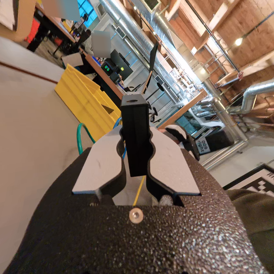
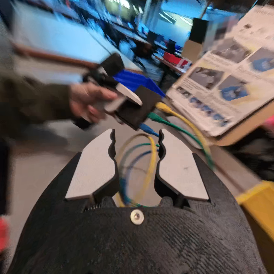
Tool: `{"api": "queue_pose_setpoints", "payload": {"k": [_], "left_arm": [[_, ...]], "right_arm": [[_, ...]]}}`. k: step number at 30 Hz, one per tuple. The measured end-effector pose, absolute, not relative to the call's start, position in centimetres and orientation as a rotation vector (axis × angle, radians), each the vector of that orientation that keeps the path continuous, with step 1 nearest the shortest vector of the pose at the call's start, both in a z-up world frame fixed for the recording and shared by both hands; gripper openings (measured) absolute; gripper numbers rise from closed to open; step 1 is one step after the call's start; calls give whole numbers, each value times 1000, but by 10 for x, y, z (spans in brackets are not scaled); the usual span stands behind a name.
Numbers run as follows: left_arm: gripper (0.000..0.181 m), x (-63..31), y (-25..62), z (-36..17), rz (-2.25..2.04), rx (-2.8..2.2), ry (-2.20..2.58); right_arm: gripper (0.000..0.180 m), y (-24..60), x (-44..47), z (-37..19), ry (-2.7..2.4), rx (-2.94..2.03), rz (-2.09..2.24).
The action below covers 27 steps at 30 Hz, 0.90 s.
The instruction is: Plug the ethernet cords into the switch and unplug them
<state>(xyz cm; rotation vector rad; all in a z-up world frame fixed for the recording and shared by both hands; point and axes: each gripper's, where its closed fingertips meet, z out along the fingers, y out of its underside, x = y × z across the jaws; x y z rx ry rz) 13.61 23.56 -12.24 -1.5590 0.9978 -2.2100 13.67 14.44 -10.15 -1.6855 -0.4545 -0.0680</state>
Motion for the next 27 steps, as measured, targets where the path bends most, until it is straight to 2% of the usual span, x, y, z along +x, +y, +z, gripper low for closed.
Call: {"api": "queue_pose_setpoints", "payload": {"k": [4, 8, 12, 15, 17, 20, 23, 27], "left_arm": [[27, 132, 229, -100, -2127, -1365, 1093], [27, 130, 222, -86, -2074, -1283, 1134], [28, 130, 220, -84, -2129, -1350, 1084], [27, 131, 224, -88, -2251, -1484, 959], [27, 130, 223, -87, -2295, -1465, 936], [27, 129, 217, -82, -2297, -1381, 956], [27, 123, 208, -74, -2268, -1261, 1009], [27, 112, 205, -67, -2209, -1120, 1095]], "right_arm": [[41, 154, 112, -88, -188, -1578, 424], [39, 175, 135, -115, -13, -1623, 365], [34, 177, 148, -115, 123, -1563, 469], [37, 172, 149, -111, 27, -1599, 364], [39, 170, 141, -106, 60, -1568, 475], [29, 181, 134, -122, 141, -1560, 650], [34, 187, 132, -120, 191, -1428, 734], [20, 182, 136, -103, 169, -1230, 755]]}}
